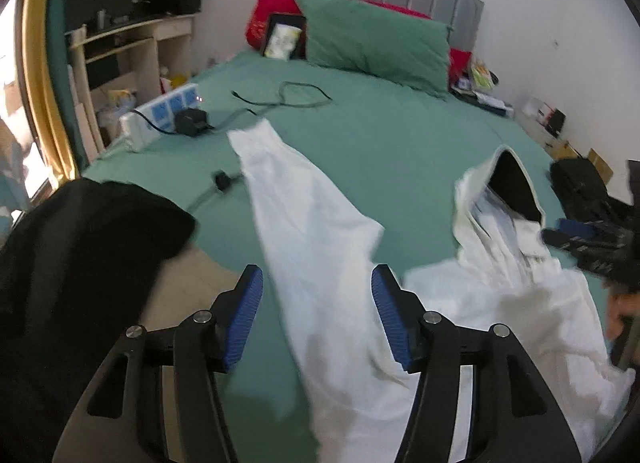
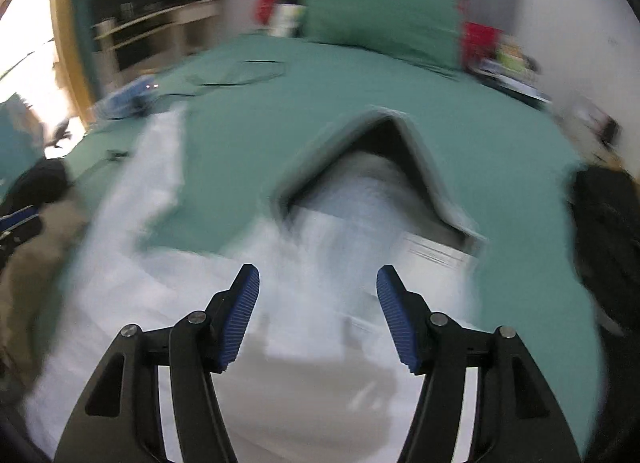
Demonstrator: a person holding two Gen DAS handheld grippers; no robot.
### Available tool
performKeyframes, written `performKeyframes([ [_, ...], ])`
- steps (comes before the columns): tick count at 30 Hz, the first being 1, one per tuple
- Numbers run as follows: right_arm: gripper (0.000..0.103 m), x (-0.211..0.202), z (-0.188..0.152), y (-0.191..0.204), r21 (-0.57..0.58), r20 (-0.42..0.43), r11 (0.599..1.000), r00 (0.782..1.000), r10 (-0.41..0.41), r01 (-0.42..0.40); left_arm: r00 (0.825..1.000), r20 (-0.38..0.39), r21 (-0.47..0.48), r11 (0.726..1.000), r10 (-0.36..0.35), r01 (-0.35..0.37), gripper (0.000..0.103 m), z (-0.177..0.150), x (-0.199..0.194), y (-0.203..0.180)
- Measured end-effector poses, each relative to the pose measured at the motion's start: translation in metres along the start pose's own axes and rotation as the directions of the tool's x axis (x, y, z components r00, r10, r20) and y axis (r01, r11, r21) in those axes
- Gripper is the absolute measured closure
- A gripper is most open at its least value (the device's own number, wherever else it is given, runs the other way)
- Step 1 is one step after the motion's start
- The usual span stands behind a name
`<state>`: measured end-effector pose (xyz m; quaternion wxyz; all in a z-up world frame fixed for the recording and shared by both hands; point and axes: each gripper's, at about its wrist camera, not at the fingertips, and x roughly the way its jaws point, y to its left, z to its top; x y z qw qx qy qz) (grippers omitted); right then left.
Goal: Fold large clothes
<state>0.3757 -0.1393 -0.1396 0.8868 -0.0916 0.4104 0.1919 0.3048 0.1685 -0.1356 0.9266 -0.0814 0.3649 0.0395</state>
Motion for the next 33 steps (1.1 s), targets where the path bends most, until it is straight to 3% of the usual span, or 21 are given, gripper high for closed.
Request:
performKeyframes([
  [4,0.042,0.045,0.021,0.085,-0.070,-0.025,0.987,0.990,0.142,-0.143,1.000,-0.002,-0.071,0.997,0.030,-0.030,0.043,0.015,-0.002,0.036],
  [7,0.042,0.080,0.030,0.148,-0.135,-0.046,0.963,0.972,0.229,-0.233,0.996,0.001,-0.141,0.986,0.089,-0.088,0.043,0.021,-0.007,0.065],
  [9,0.042,0.097,0.032,0.179,-0.148,-0.070,0.947,0.958,0.277,-0.284,0.996,0.005,-0.168,0.982,0.092,-0.090,0.043,0.023,-0.009,0.076],
  [13,0.043,0.137,0.042,0.208,-0.104,-0.111,0.931,0.934,0.339,-0.350,0.996,0.001,-0.219,0.972,0.088,-0.086,0.043,0.026,-0.010,0.100],
  [15,0.052,0.159,0.045,0.214,-0.064,-0.170,0.924,0.917,0.362,-0.377,0.996,-0.002,-0.240,0.967,0.086,-0.084,0.043,0.026,-0.010,0.108],
  [16,0.055,0.163,0.043,0.216,-0.048,-0.181,0.925,0.914,0.363,-0.376,0.996,-0.003,-0.245,0.966,0.084,-0.082,0.043,0.025,-0.010,0.109],
  [17,0.071,0.162,0.044,0.217,-0.054,-0.157,0.923,0.916,0.370,-0.382,0.997,-0.006,-0.255,0.964,0.073,-0.072,0.043,0.025,-0.010,0.111],
  [18,0.100,0.163,0.046,0.219,-0.060,-0.177,0.918,0.909,0.377,-0.392,0.998,-0.007,-0.261,0.963,0.064,-0.064,0.043,0.025,-0.009,0.112],
  [21,0.101,0.153,0.053,0.217,-0.083,-0.168,0.923,0.918,0.359,-0.376,0.999,-0.003,-0.254,0.966,0.048,-0.047,0.043,0.026,-0.010,0.105],
  [27,0.101,0.062,0.049,0.175,-0.172,-0.008,0.952,0.966,0.257,-0.254,0.999,-0.015,-0.228,0.973,-0.028,0.024,0.043,0.021,-0.005,0.080],
  [30,0.101,0.019,0.022,0.135,-0.129,0.019,0.972,0.979,0.201,-0.197,0.993,-0.055,-0.220,0.972,-0.101,0.086,0.043,0.015,0.007,0.058],
  [33,0.100,-0.002,-0.029,0.094,-0.023,-0.029,0.991,0.991,0.131,-0.132,0.979,-0.118,-0.195,0.971,-0.167,0.142,0.043,0.002,0.024,0.025],
])
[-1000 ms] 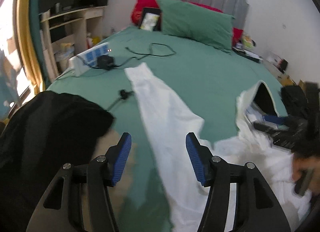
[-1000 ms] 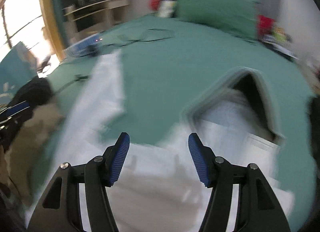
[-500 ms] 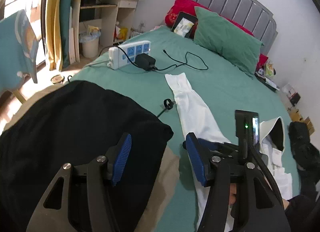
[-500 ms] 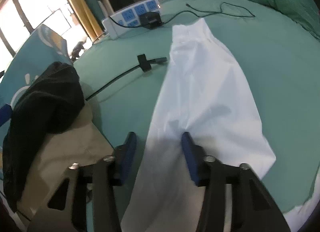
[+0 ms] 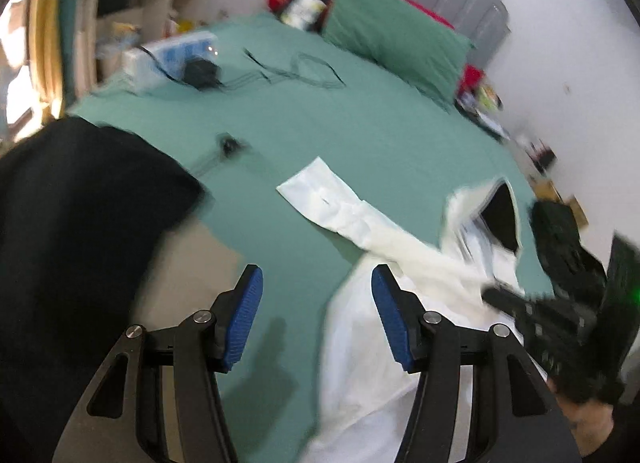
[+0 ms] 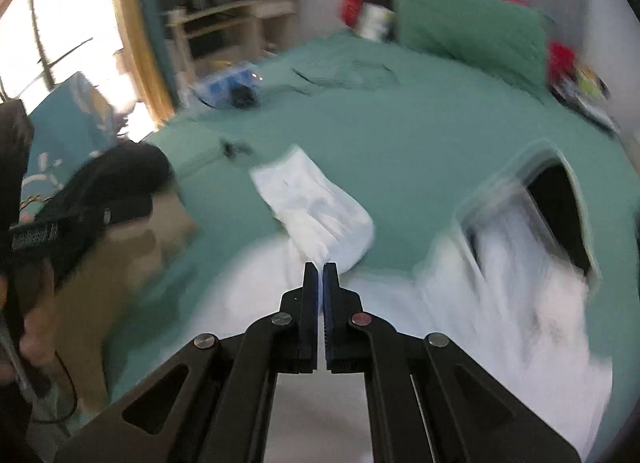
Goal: Fold large clothes
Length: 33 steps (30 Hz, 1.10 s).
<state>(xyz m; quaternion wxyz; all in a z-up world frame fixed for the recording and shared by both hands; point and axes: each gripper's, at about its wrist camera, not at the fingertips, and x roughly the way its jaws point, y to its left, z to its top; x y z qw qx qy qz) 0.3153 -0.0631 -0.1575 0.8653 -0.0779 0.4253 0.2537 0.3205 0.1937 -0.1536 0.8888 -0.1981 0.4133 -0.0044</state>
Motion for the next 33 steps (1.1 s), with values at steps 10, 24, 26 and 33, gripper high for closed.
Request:
performKeyframes([
  [10,0.043,-0.010,-0.083,-0.040,0.109,-0.122,0.982,0.982,-0.142,0.155,0.988,-0.149,0.037,0.999,0.033,-0.028,0.043,-0.040,0.045,-0.021],
  [24,0.043,0.141,0.052,0.040,-0.203,-0.134,0.978,0.991,0.027,-0.054,0.980,-0.085,-0.032,0.983,0.179,-0.182,0.043,-0.010,0.036,0.031],
  [26,0.046,0.154,0.048,0.042,-0.206,-0.120,0.978,0.993,0.021,-0.045,0.982,-0.093,-0.041,0.985,0.163,-0.167,0.043,-0.008,0.036,0.033],
  [33,0.099,0.093,0.050,0.021,-0.212,-0.004,0.976,0.999,-0.049,0.047,0.985,-0.086,-0.003,0.988,0.152,-0.153,0.043,-0.009,0.041,0.012],
])
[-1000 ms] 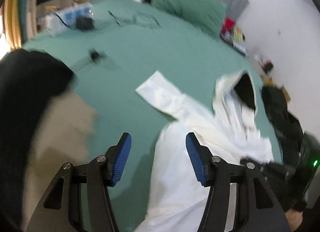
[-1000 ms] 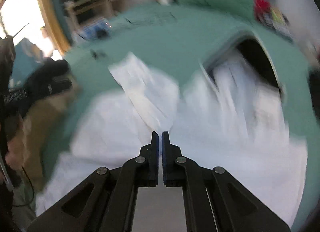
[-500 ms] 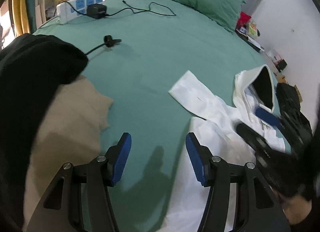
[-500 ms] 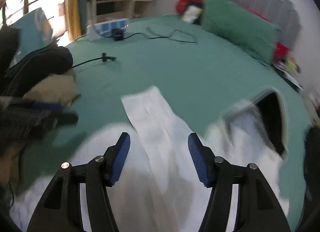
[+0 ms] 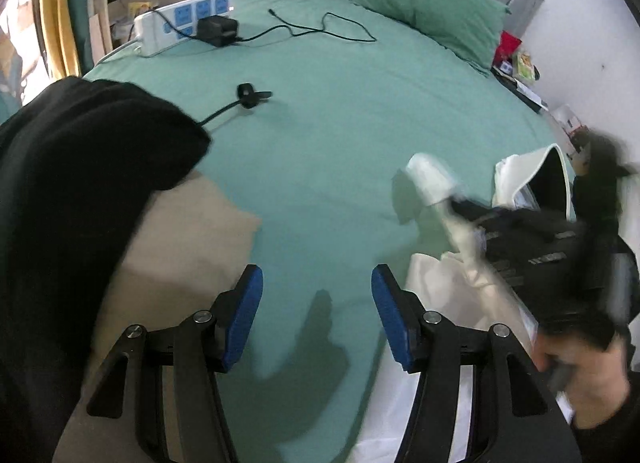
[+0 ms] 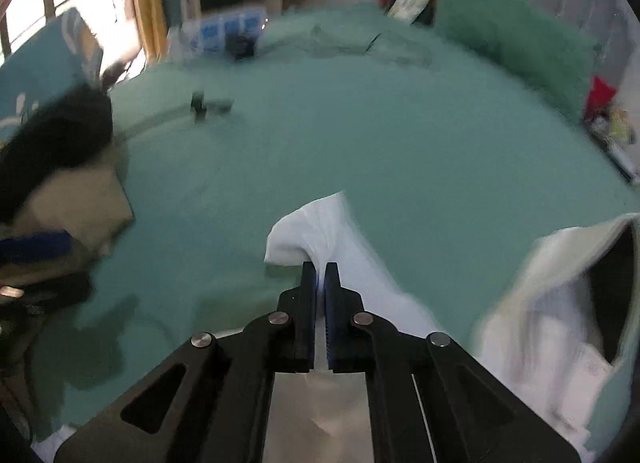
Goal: Fold large clothes
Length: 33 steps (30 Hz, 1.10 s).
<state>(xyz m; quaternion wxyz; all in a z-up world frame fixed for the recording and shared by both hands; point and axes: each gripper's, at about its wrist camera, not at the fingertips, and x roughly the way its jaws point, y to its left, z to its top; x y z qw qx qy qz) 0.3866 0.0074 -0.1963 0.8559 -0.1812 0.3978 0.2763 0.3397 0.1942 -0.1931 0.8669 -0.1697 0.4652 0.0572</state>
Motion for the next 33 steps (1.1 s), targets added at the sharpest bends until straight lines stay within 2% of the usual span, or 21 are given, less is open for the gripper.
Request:
performKeyframes([
  [3,0.099,-0.059,-0.008,-0.025,0.043,0.102,0.998,0.993,-0.059,0.055,1.000,0.030,0.048,0.999,-0.009,0.007,0.043,-0.004,-0.004,-0.020],
  [5,0.099,-0.109,-0.025,-0.051,0.103,0.165,0.991,0.981,-0.100,0.084,0.999,0.045,0.087,0.996,-0.021,0.017,0.043,-0.007,-0.005,-0.035],
  [8,0.099,-0.164,-0.057,-0.090,0.220,0.203,0.967,0.964,-0.172,0.126,0.998,0.028,0.143,0.989,-0.052,0.047,0.043,-0.018,-0.002,-0.059],
  [11,0.099,-0.199,-0.102,-0.123,0.321,0.186,0.932,0.953,-0.238,0.170,0.998,-0.011,0.174,0.982,-0.065,0.066,0.043,-0.029,0.005,-0.078],
  [12,0.099,-0.198,-0.107,-0.129,0.344,0.167,0.920,0.952,-0.256,0.187,0.998,-0.022,0.189,0.980,-0.063,0.067,0.043,-0.033,0.009,-0.084],
  [18,0.099,-0.189,-0.189,-0.194,0.501,0.023,0.834,0.960,-0.279,0.231,0.997,-0.073,0.263,0.964,-0.006,0.025,0.043,-0.053,0.027,-0.107],
  [22,0.098,-0.166,-0.239,-0.229,0.625,-0.059,0.758,0.979,-0.195,0.188,0.996,-0.085,0.281,0.960,0.019,0.005,0.043,-0.058,0.039,-0.114],
  [26,0.096,-0.154,-0.287,-0.239,0.700,-0.175,0.674,0.972,-0.158,0.235,0.997,-0.072,0.318,0.948,0.040,-0.015,0.043,-0.061,0.045,-0.118],
  [28,0.096,-0.161,-0.299,-0.235,0.711,-0.160,0.665,0.974,-0.162,0.227,0.998,-0.062,0.317,0.948,0.033,-0.012,0.043,-0.058,0.044,-0.117],
  [30,0.096,-0.169,-0.300,-0.234,0.693,-0.181,0.667,0.961,-0.207,0.274,0.999,-0.041,0.289,0.957,0.005,0.007,0.043,-0.056,0.037,-0.114],
  [33,0.095,-0.182,-0.284,-0.236,0.646,-0.165,0.696,0.947,-0.276,0.315,0.999,-0.009,0.263,0.964,-0.035,0.036,0.043,-0.047,0.027,-0.112],
])
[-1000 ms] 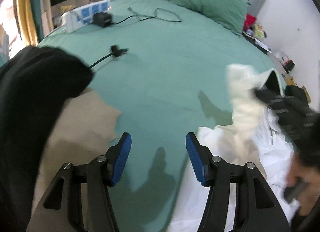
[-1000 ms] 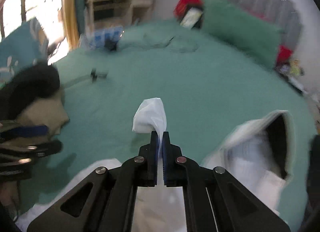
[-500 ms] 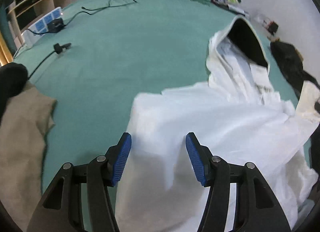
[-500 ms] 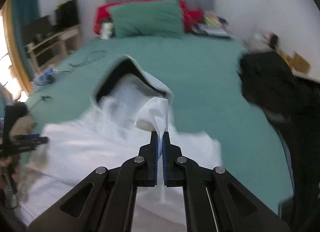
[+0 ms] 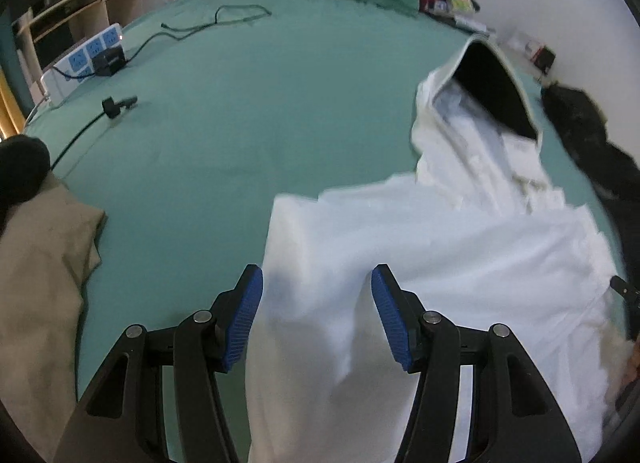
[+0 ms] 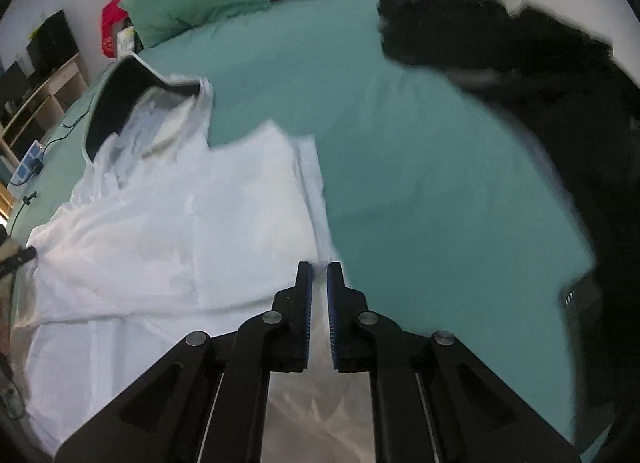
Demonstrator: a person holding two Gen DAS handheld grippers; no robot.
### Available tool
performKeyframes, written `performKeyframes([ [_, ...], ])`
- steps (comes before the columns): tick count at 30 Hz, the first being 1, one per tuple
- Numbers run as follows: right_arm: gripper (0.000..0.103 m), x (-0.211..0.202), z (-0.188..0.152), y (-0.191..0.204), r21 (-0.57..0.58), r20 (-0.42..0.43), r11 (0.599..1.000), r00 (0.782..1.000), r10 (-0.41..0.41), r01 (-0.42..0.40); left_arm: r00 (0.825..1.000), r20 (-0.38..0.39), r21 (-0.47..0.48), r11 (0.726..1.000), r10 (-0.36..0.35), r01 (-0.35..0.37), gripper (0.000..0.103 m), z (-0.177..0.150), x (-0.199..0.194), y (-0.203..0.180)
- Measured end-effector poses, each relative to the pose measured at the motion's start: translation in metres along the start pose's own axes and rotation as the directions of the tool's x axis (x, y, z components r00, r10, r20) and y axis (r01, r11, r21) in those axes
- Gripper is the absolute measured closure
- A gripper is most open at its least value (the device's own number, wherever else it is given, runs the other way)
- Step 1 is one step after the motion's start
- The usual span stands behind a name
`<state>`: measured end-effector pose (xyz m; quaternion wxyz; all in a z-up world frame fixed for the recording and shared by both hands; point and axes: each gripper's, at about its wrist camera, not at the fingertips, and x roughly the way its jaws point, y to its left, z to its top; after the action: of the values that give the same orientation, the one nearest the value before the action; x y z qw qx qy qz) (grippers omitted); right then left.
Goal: Fold large clothes
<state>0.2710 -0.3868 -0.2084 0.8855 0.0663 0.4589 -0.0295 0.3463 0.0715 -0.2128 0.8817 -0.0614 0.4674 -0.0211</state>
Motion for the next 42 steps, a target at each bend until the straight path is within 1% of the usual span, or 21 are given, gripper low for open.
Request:
performKeyframes([
  [2,0.091,-0.002,0.018,0.012,-0.082,0.017,0.997,1.000,0.001,0.001,1.000,0.023,0.032,0.999,-0.018,0.017,0.043,0.009,-0.001,-0.003],
  [3,0.081,0.000,0.026,0.022,-0.137,0.009,0.991,1.000,0.003,-0.002,0.999,0.022,0.055,0.998,-0.030,0.029,0.043,0.013,0.001,-0.004],
  [5,0.073,0.017,0.034,0.054,-0.293,-0.073,0.956,0.997,-0.011,-0.011,0.999,0.000,0.093,0.995,-0.032,0.032,0.043,0.019,0.011,-0.007],
  [7,0.073,0.026,0.039,0.073,-0.352,-0.094,0.936,0.995,-0.030,-0.005,1.000,0.002,0.122,0.992,-0.019,0.018,0.043,0.024,0.015,-0.004],
  [8,0.073,0.025,0.042,0.083,-0.383,-0.072,0.924,0.997,-0.033,0.003,0.999,0.034,0.094,0.995,0.022,-0.025,0.043,0.026,0.011,0.002],
  [9,0.073,0.023,0.048,0.091,-0.414,-0.035,0.910,0.999,-0.033,0.016,0.998,0.049,0.063,0.997,0.037,-0.040,0.043,0.029,0.009,0.008],
  [11,0.073,0.019,0.063,0.110,-0.458,0.055,0.888,0.998,-0.018,0.041,0.998,0.067,-0.001,1.000,-0.016,0.016,0.043,0.037,0.004,0.023],
  [13,0.073,0.025,0.085,0.129,-0.483,0.097,0.875,0.995,0.003,0.044,0.996,0.085,-0.034,0.999,-0.019,0.022,0.043,0.043,0.001,0.033],
  [17,0.072,0.056,0.137,0.177,-0.533,0.120,0.846,0.990,0.080,-0.003,0.994,0.107,-0.020,1.000,0.019,-0.017,0.043,0.045,0.000,0.040],
  [20,0.072,0.086,0.169,0.209,-0.559,0.126,0.829,0.989,0.080,0.004,0.995,0.098,-0.011,1.000,0.025,-0.024,0.043,0.044,0.001,0.043],
  [23,0.073,0.110,0.187,0.230,-0.589,0.116,0.808,0.990,0.084,0.000,0.996,0.088,-0.021,0.999,0.032,-0.031,0.043,0.044,0.004,0.048],
  [25,0.101,0.113,0.185,0.237,-0.629,0.118,0.777,0.989,0.088,0.005,0.997,0.077,-0.040,0.999,0.028,-0.025,0.043,0.043,0.007,0.052],
  [28,0.100,0.101,0.163,0.236,-0.698,0.104,0.716,0.988,0.111,-0.006,0.998,0.062,-0.074,0.997,0.010,-0.006,0.043,0.043,0.008,0.060],
  [30,0.100,0.085,0.140,0.237,-0.762,0.115,0.648,0.986,0.119,0.011,0.997,0.071,-0.086,0.996,-0.001,0.007,0.043,0.043,0.003,0.061],
  [31,0.100,0.074,0.122,0.234,-0.805,0.120,0.593,0.984,0.129,0.020,0.997,0.080,-0.085,0.996,-0.003,0.010,0.043,0.044,0.000,0.060],
  [34,0.100,0.058,0.082,0.223,-0.865,0.100,0.501,0.988,0.116,0.029,0.996,0.092,-0.078,0.997,-0.015,0.022,0.043,0.044,-0.006,0.056],
  [35,0.099,0.057,0.075,0.219,-0.869,0.084,0.494,0.989,0.122,0.013,0.995,0.093,-0.072,0.997,-0.020,0.027,0.043,0.043,-0.008,0.053],
  [38,0.092,0.065,0.057,0.205,-0.850,0.003,0.524,0.993,0.117,-0.059,0.996,0.089,-0.046,0.998,-0.030,0.034,0.043,0.042,-0.010,0.045],
  [40,0.079,0.071,0.055,0.200,-0.830,-0.064,0.544,0.990,0.123,-0.121,0.996,0.085,-0.031,0.999,-0.032,0.035,0.043,0.040,-0.011,0.041],
  [41,0.064,0.073,0.053,0.198,-0.819,-0.111,0.551,0.986,0.126,-0.163,0.996,0.086,-0.027,0.999,-0.034,0.036,0.043,0.040,-0.011,0.040],
  [42,0.058,0.071,0.053,0.198,-0.814,-0.115,0.557,0.985,0.125,-0.166,0.996,0.088,-0.025,0.999,-0.034,0.036,0.043,0.040,-0.011,0.040],
])
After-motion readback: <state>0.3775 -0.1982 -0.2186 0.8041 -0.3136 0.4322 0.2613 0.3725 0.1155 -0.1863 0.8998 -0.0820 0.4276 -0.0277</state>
